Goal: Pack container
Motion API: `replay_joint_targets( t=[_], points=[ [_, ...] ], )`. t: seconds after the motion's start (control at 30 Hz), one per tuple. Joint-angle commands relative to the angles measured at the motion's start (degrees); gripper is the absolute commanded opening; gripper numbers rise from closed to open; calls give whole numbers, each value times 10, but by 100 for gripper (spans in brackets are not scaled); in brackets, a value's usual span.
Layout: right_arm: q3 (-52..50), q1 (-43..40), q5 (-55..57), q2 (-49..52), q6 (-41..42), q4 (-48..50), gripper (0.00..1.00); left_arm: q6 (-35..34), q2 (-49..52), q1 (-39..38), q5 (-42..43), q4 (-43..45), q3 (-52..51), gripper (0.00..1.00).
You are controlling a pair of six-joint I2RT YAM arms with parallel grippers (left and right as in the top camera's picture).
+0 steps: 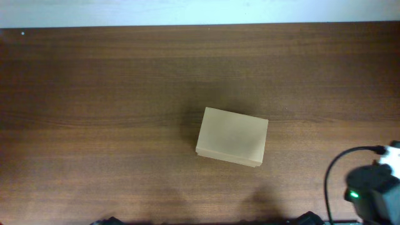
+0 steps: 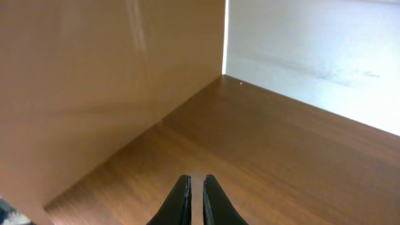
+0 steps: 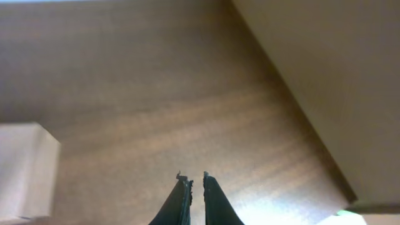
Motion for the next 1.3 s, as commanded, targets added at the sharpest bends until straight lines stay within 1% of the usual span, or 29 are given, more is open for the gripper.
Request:
replay_joint_targets(
  t=[0.0, 0.1, 0.2, 0.23, 0.27, 0.33, 0.4, 0.43, 0.47, 0.6, 0.63, 0.7, 0.77, 0.83, 0.93, 1.0, 1.07, 1.1, 1.17, 1.2, 1.23, 1.27],
  points=[
    [-52, -1, 19, -5, 45, -3, 4, -59, -58, 3, -24, 0, -59, 8],
    [-92, -1, 16, -5, 107, -3, 4, -80, -110, 3, -23, 0, -115, 8],
    [-118, -1, 20, -8, 136, -3, 4, -88, -154, 3, -23, 0, -165, 8],
    [-118, -1, 21, -8, 140, -3, 4, -93, -164, 3, -32, 0, -175, 12],
    [-118, -1, 21, -10, 150, -4, 4, -99, -175, 3, -45, 0, -183, 19],
    [-120, -1, 15, -18, 181, -4, 4, -99, -194, 5, -57, 0, -196, 43],
    [-125, -1, 14, -28, 194, -3, 4, -105, -210, 5, -56, 0, -209, 59],
    [-130, -1, 15, -34, 197, -3, 4, -105, -221, 5, -57, 0, -218, 72],
    [-133, -1, 15, -39, 197, -3, 4, -105, -226, 4, -59, 0, -226, 99],
    [-142, -1, 19, -67, 224, -3, 6, -105, -224, 5, -82, 0, -258, 99],
    [-143, -1, 18, -73, 231, -3, 9, -107, -224, 5, -87, 0, -270, 99],
    [-145, -1, 16, -82, 232, -3, 14, -129, -224, 5, -110, 0, -288, 99],
    [-148, -1, 17, -87, 231, -3, 20, -148, -224, 5, -129, 0, -304, 99],
    [-150, -1, 17, -89, 231, -3, 26, -150, -224, 5, -141, 0, -314, 99],
    [-150, -1, 17, -89, 231, 1, 31, -150, -224, 5, -143, 0, -316, 99],
    [-150, -1, 17, -89, 231, 0, 41, -150, -224, 5, -143, 1, -316, 99],
    [-150, -1, 17, -89, 231, 0, 55, -150, -224, 5, -142, 2, -316, 99],
    [-150, -1, 17, -89, 231, 0, 68, -150, -224, 5, -141, 2, -316, 99],
    [-150, -1, 17, -89, 231, 1, 83, -150, -224, 5, -135, 2, -316, 99],
    [-150, -1, 17, -89, 231, 0, 93, -150, -224, 5, -125, 2, -316, 99],
    [-150, -1, 17, -89, 231, 0, 99, -150, -224, 5, -116, 2, -316, 99],
    [-150, -1, 17, -89, 231, 0, 99, -150, -224, 5, -105, 2, -316, 99]
  ],
)
